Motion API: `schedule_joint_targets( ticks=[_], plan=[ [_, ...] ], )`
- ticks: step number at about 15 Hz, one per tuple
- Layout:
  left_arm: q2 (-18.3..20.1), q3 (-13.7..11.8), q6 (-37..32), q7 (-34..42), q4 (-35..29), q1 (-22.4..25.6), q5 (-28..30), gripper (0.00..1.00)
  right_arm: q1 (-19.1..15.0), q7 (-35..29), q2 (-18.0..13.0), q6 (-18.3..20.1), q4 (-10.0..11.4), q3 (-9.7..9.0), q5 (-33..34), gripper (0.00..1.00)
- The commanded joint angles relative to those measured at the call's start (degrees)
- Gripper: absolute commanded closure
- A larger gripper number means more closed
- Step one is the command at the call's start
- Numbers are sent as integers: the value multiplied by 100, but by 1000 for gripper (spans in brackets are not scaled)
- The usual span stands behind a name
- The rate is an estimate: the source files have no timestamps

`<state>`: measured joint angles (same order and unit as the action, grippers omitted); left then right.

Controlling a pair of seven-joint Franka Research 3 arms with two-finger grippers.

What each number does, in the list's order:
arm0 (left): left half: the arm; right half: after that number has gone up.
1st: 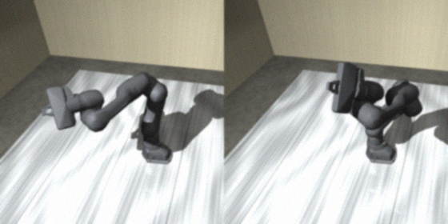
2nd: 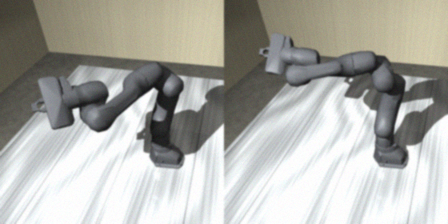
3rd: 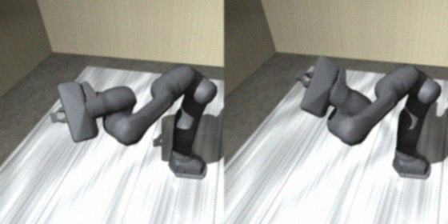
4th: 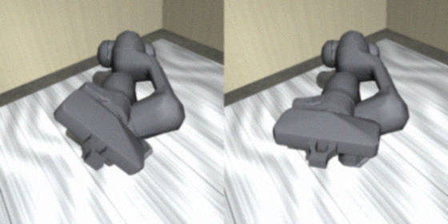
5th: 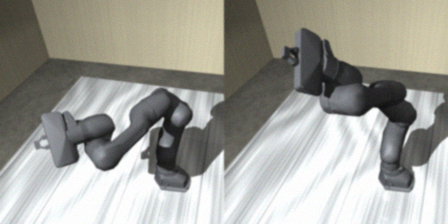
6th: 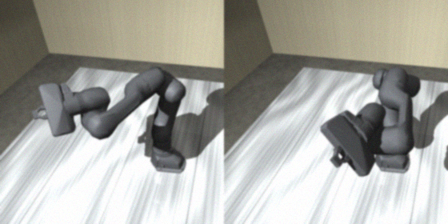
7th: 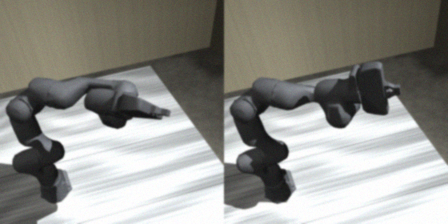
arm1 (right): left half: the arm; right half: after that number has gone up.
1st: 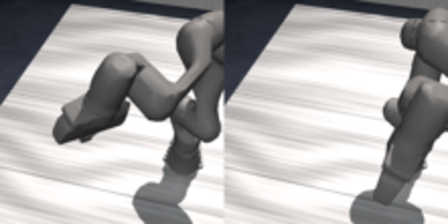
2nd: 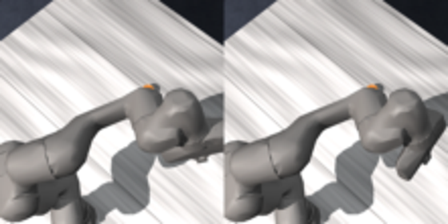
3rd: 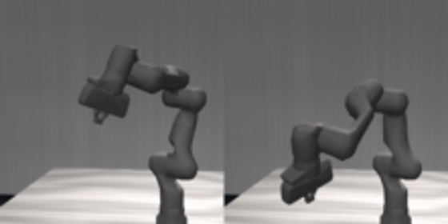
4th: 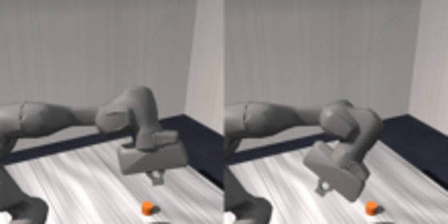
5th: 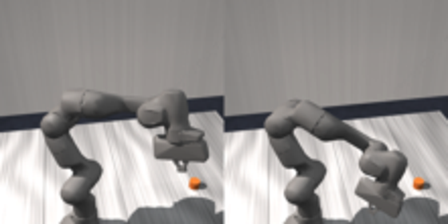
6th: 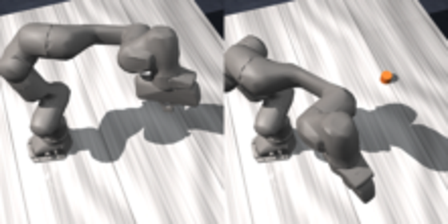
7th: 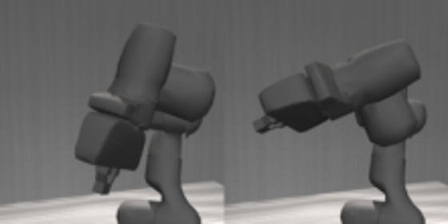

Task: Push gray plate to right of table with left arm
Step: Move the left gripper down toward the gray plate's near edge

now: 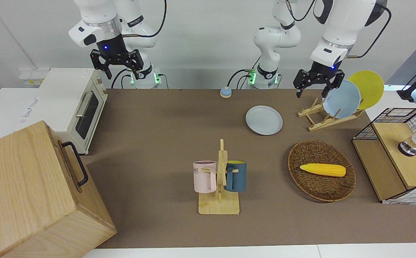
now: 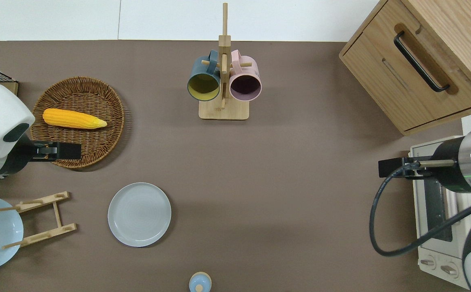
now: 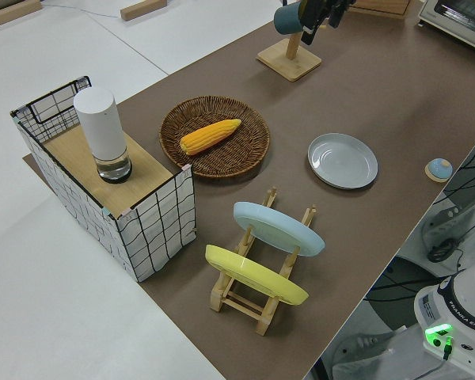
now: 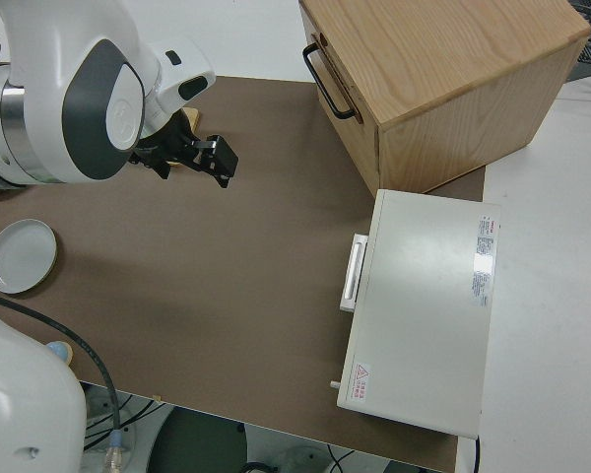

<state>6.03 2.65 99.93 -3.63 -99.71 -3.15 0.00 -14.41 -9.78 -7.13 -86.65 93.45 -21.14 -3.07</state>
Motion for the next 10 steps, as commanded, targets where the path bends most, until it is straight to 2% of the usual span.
schedule_joint_targets(
  ticks=[1,10],
  plan=[
    [2,435,-236,55,181,497,-35,9,-141,-59,-157,-1,156,-83,-123,5],
    [21,360,-536,73,67,491,-44,9,-141,-59,-157,-1,156,-83,-123,5]
  ],
)
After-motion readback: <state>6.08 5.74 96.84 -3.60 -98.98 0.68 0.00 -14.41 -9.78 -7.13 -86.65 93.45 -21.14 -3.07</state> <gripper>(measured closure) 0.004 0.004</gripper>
